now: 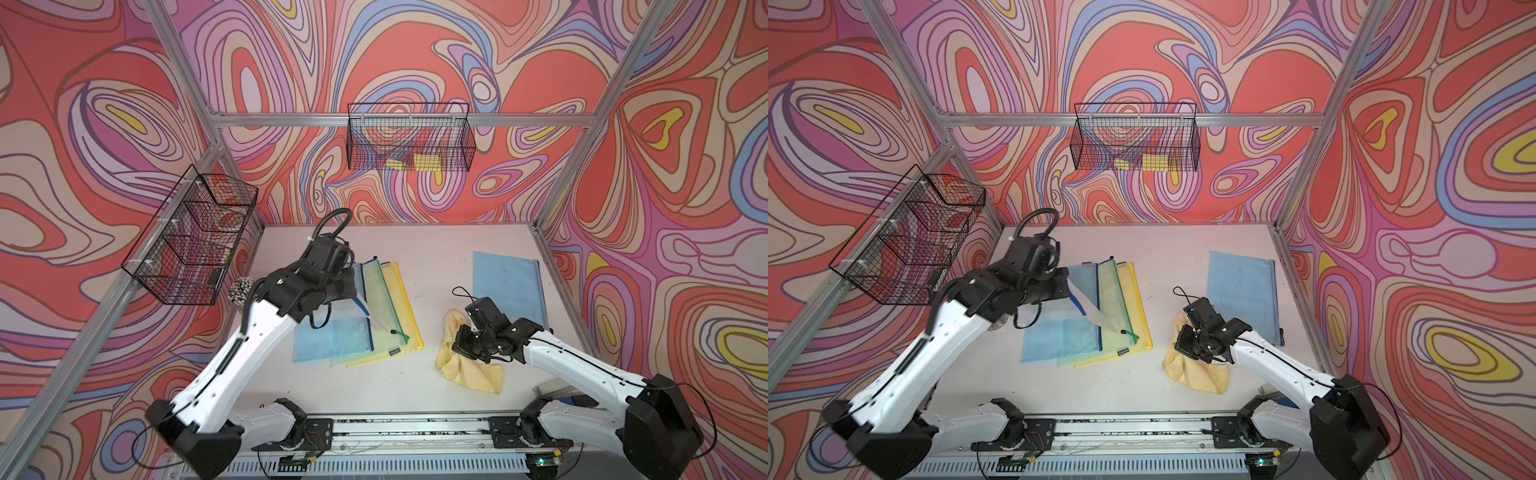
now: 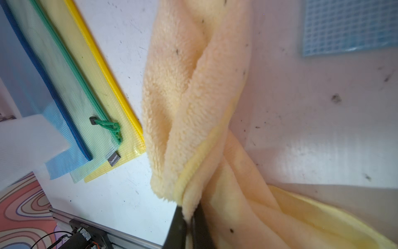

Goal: Wipe the document bag
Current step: Adjust the document bag at the center of the board.

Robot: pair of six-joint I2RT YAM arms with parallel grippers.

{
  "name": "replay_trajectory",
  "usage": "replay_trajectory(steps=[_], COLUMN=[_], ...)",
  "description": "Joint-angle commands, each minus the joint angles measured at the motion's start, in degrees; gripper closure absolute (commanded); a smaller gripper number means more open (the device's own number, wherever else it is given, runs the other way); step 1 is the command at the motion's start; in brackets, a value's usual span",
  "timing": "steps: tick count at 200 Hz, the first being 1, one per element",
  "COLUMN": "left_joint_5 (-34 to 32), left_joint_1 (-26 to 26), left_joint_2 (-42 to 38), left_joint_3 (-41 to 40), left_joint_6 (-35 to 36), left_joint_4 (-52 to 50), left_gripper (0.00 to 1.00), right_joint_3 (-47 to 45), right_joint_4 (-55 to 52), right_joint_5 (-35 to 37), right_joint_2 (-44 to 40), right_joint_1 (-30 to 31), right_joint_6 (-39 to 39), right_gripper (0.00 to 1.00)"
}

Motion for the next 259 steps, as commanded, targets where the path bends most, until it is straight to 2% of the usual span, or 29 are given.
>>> replay_trajectory(steps=[1,43,68,103,112,130,142,151,161,168,172,194,210,233,259], left_joint_5=[6.73,6.72,10.23,9.19,9.42,9.32,9.31,9.42,9.57,9.49,9.25,6.81,4.97,5.99,6.47], left_joint_1=[-1.84,-8.62,-13.16,-19.29,-20.26,-21.72,-22.31,-22.42,-22.42,-22.42,-22.42,-22.09,-20.54,-15.27,-9.68], left_joint_2=[7.22,23.14,31.29,42.97,45.18,48.25,48.48,47.67,45.93,44.01,42.82,34.36,26.05,13.45,-0.52], left_joint_3=[5.1,16.22,22.27,32.91,34.6,37.22,37.62,36.97,35.33,33.75,32.75,24.88,15.65,-2.36,-23.55], left_joint_6=[7.82,12.84,13.64,14.42,14.37,14.1,13.65,13.1,12.65,12.24,12.03,9.72,6.1,-2.72,-11.97], left_joint_4=[-6.6,-10.48,-9.44,-12.83,-13.19,-13.18,-11.66,-9.5,-6.47,-4.01,-2.45,5.88,11.76,18.32,23.02], left_gripper=[1.0,1.0,1.0,1.0,0.97,0.81,0.5,0.32,0.19,0.04,0.01,0.01,0.01,0.01,0.1], right_joint_3=[0.76,0.72,1.82,4.3,5.2,8.19,10.95,12.97,14.76,15.77,16.15,17.04,17.02,15.82,13.83], right_joint_4=[-4.31,-9.48,-12.45,-17.14,-18.41,-23.04,-27.28,-30.38,-33.05,-34.33,-34.9,-35.68,-35.62,-32.36,-25.75], right_joint_5=[3.16,6.2,8.2,11.45,12.66,16.26,19.35,21.76,23.63,24.57,25.02,25.68,26.12,24.0,19.22], right_joint_2=[-3.97,-9.68,-11.51,-13.26,-13.99,-14.99,-15.11,-15.16,-15.11,-15.11,-15.09,-14.95,-14.59,-13.14,-10.37], right_joint_1=[-0.42,-0.52,-0.63,-0.67,-0.72,-0.72,-0.67,-0.72,-0.7,-0.72,-0.72,-0.72,-0.72,-0.72,-0.7], right_joint_6=[0.26,1.29,1.38,1.46,1.44,1.32,1.29,1.38,1.21,1.08,1.03,0.93,0.83,-0.74,-3.35], right_gripper=[1.0,1.0,1.0,1.0,1.0,1.0,1.0,1.0,1.0,1.0,1.0,1.0,1.0,1.0,1.0])
